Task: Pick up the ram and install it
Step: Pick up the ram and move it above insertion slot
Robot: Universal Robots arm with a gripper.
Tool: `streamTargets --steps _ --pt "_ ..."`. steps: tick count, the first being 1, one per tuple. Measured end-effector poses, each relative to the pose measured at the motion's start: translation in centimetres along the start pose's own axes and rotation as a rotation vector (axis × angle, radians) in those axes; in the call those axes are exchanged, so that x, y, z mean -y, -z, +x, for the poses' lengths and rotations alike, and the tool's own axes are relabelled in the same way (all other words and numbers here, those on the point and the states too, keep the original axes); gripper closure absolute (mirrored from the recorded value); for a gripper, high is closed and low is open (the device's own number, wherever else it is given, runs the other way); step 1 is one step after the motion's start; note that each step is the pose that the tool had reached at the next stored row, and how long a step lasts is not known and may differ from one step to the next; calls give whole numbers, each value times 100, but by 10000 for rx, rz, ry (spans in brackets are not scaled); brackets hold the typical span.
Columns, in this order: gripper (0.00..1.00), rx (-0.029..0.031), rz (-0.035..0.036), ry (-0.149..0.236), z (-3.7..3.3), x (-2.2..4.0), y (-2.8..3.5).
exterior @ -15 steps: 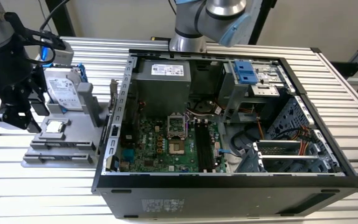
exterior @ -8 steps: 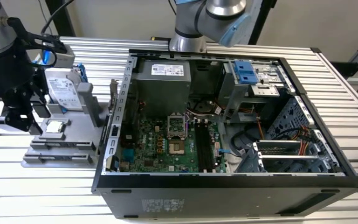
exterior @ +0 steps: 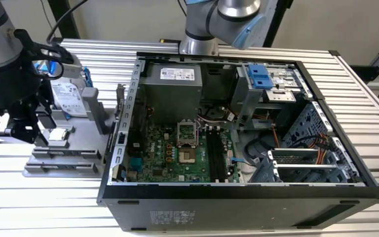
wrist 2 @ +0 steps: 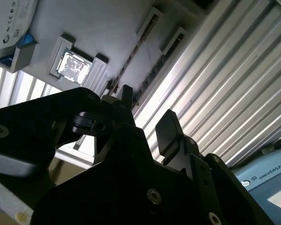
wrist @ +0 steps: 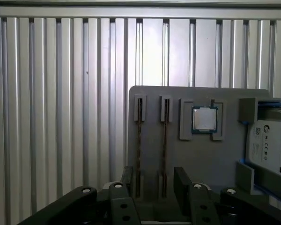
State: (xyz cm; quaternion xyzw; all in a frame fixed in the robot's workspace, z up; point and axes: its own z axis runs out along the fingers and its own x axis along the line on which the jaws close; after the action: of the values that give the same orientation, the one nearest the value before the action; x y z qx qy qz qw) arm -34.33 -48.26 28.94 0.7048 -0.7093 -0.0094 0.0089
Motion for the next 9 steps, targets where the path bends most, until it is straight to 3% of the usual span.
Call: streamTargets --steps 9 --pt "0 0 0 -1 0 7 -141"
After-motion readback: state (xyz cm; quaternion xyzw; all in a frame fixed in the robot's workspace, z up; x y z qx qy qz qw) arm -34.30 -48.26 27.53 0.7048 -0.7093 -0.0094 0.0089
